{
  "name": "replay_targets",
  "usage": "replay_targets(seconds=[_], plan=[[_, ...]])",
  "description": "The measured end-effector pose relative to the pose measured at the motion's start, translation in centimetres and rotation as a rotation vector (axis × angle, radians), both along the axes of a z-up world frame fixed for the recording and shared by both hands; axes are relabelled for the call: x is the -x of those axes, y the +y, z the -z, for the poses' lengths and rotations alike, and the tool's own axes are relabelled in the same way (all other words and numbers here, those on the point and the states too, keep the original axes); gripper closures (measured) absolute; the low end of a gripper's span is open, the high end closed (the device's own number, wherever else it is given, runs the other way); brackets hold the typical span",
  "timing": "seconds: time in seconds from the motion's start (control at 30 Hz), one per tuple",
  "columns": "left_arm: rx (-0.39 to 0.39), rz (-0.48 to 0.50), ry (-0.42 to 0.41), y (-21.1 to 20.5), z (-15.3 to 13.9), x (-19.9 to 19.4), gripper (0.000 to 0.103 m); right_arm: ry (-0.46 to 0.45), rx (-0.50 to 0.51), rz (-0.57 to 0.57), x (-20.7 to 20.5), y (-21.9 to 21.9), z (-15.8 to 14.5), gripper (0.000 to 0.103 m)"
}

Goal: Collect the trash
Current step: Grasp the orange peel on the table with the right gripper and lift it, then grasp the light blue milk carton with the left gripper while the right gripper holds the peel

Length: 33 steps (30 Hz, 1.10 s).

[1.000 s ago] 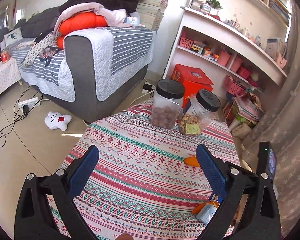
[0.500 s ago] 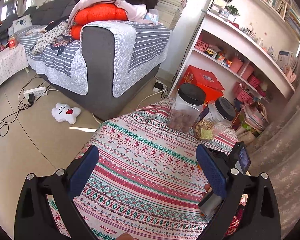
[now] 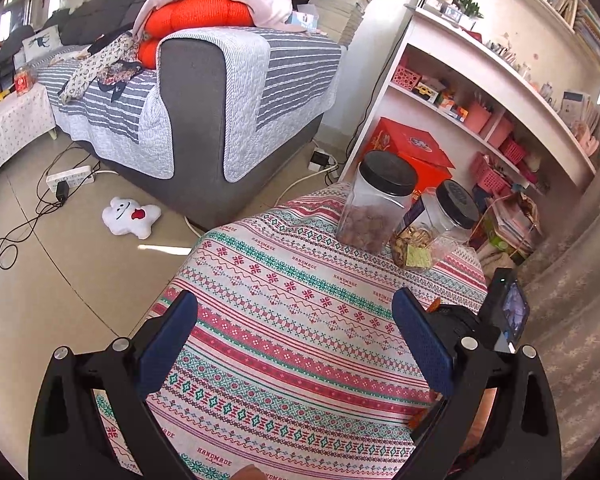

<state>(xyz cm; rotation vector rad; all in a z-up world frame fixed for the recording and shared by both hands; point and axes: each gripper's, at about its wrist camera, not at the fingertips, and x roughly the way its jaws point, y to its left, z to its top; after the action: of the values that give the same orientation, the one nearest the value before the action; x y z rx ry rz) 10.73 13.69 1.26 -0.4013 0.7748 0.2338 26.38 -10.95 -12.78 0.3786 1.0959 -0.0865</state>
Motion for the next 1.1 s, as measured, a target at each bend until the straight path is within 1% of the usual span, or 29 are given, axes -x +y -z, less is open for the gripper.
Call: replay_targets(seconds=[0.1, 0.23, 0.33, 0.43, 0.57, 0.67, 0.73, 0.8, 0.87, 0.9, 1.0, 1.03, 1.07, 1.1], plan=[[0.002, 0.025, 0.031, -0.8, 0.5, -0.6, 0.008, -0.075, -0.009, -0.040, 2.0, -0.9, -3.2, 0.093], [0.030, 0.071, 0.084, -2.4, 1.8, -1.4, 0.008, -0.178, -0.001, -0.070, 5.1, -4.0, -7.6, 0.094], [0.036, 0.107, 0.114, -3.9, 2.6, -1.9, 0.008, -0.236, -0.001, -0.045, 7.6, -6.8, -10.1, 0.094], [0.048, 0.140, 0.139, -5.7, 3.3, -2.4, 0.008, -0.279, 0.019, -0.012, 9.8, -9.4, -11.3, 0.094], [0.036, 0.212, 0.197, -8.7, 4.6, -3.1, 0.008, -0.309, 0.039, 0.028, 12.0, -12.2, -12.3, 0.094], [0.089, 0.289, 0.273, -11.0, 6.5, -3.8, 0.008, -0.328, 0.058, 0.052, 13.3, -13.9, -12.4, 0.094], [0.105, 0.309, 0.318, -12.5, 7.7, -4.1, 0.008, -0.330, 0.071, 0.053, 13.5, -14.7, -12.2, 0.094], [0.093, 0.336, 0.341, -14.4, 8.4, -4.4, 0.008, -0.325, 0.066, 0.054, 13.8, -15.6, -12.0, 0.094], [0.078, 0.380, 0.339, -16.6, 8.6, -4.6, 0.008, -0.323, 0.053, 0.060, 14.0, -16.6, -12.1, 0.094], [0.057, 0.404, 0.334, -17.9, 8.6, -4.7, 0.008, -0.326, 0.051, 0.065, 14.1, -17.0, -12.2, 0.094], [-0.080, 0.461, 0.330, -22.1, 8.9, -4.8, 0.008, -0.335, 0.031, 0.076, 14.6, -18.5, -12.5, 0.094], [-0.118, 0.458, 0.331, -23.3, 9.2, -4.7, 0.008, -0.334, 0.023, 0.079, 14.7, -19.0, -12.6, 0.094], [-0.130, 0.444, 0.336, -24.0, 9.6, -4.6, 0.008, -0.335, 0.020, 0.083, 14.8, -19.2, -12.6, 0.094], [-0.110, 0.417, 0.345, -24.3, 10.0, -4.5, 0.008, -0.335, 0.020, 0.086, 15.0, -19.6, -12.7, 0.094]])
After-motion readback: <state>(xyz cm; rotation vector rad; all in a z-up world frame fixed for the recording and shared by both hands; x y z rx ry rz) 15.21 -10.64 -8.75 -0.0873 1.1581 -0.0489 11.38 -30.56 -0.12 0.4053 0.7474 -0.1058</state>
